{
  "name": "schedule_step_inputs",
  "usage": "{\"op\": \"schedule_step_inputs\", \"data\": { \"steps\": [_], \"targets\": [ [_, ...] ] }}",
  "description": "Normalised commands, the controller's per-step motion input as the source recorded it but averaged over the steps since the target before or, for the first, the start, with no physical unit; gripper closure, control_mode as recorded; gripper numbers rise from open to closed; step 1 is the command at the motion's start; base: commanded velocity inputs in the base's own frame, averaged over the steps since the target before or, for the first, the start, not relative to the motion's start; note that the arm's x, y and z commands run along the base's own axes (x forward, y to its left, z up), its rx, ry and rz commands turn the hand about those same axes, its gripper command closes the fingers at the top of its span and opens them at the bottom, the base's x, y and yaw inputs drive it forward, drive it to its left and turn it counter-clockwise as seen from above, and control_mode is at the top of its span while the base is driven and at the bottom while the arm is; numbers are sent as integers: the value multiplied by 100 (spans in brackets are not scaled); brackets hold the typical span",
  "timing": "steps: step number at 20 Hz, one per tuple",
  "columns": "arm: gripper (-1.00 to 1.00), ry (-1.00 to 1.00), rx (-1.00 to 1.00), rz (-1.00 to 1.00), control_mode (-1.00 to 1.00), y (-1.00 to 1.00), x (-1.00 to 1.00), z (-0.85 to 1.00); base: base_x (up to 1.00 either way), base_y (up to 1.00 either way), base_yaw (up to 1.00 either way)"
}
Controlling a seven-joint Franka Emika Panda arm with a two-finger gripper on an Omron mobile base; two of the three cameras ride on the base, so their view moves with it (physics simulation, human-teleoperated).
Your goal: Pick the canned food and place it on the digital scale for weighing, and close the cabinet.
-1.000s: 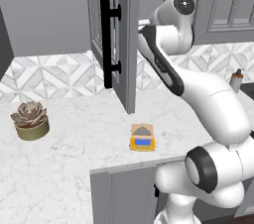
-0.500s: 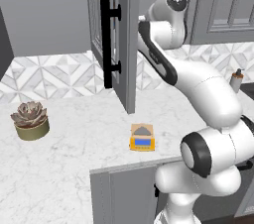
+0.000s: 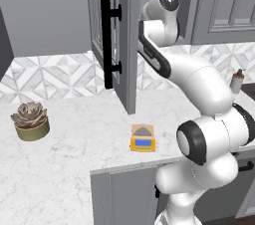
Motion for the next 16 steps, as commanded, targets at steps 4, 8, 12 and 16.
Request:
{"op": "schedule_step_inputs", "data": {
  "steps": [4, 8, 12, 16],
  "targets": [
    [-100, 0, 0, 0, -100, 13, 40, 0, 0, 0, 0],
    [-100, 0, 0, 0, -100, 1, 38, -12, 0, 0, 0],
    [-100, 0, 0, 0, -100, 0, 36, -13, 0, 0, 0],
    [-100, 0, 0, 0, -100, 13, 46, -13, 0, 0, 0]
  ]
}}
